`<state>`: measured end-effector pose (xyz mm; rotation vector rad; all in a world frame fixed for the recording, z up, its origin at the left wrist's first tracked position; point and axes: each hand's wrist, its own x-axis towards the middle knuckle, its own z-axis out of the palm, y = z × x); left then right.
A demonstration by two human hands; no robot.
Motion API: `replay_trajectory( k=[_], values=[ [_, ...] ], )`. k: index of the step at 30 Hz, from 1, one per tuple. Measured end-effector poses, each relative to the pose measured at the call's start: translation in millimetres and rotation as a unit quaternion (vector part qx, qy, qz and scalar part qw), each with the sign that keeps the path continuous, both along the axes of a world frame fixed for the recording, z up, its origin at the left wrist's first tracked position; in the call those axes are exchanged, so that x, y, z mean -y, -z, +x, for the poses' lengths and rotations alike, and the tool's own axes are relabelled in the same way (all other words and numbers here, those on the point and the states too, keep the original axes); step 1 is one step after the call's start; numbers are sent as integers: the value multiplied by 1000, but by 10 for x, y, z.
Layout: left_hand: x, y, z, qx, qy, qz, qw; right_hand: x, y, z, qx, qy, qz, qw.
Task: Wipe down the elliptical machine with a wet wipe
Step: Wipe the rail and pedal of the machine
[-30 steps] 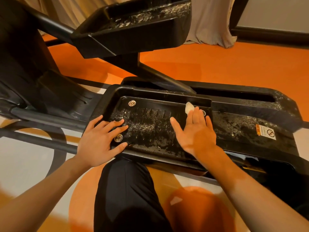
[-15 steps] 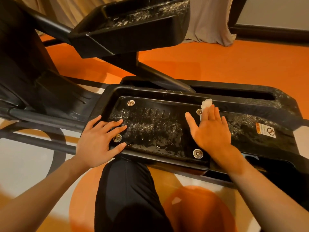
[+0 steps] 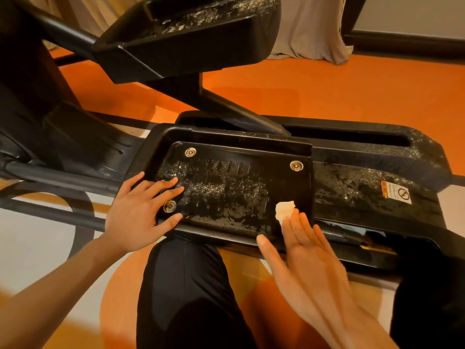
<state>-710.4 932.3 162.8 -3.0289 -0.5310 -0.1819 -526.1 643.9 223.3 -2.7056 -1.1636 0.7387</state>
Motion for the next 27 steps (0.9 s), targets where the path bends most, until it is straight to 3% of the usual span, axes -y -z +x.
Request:
replay_trajectory(
  k=[9, 12, 18, 21, 25, 27],
  values=[
    [-9, 4, -11, -6, -6, 1, 1000, -392, 182, 267, 51, -61, 31, 996],
    [-12, 12, -12, 1, -4, -1, 1000, -218, 169, 302, 60, -125, 40, 990],
    [-25, 28, -11, 8, 0, 7, 1000, 264, -62, 619, -76, -256, 69, 961],
    [-22, 29, -8, 11, 1, 9, 1000, 187, -5, 819, -72, -348, 84, 931],
    [-25, 28, -11, 19, -1, 10, 1000, -122, 344, 932, 48, -511, 160, 843],
    [-25, 36, -16, 19, -3, 8, 1000, -371, 443, 851, 46, -523, 166, 835]
  ],
)
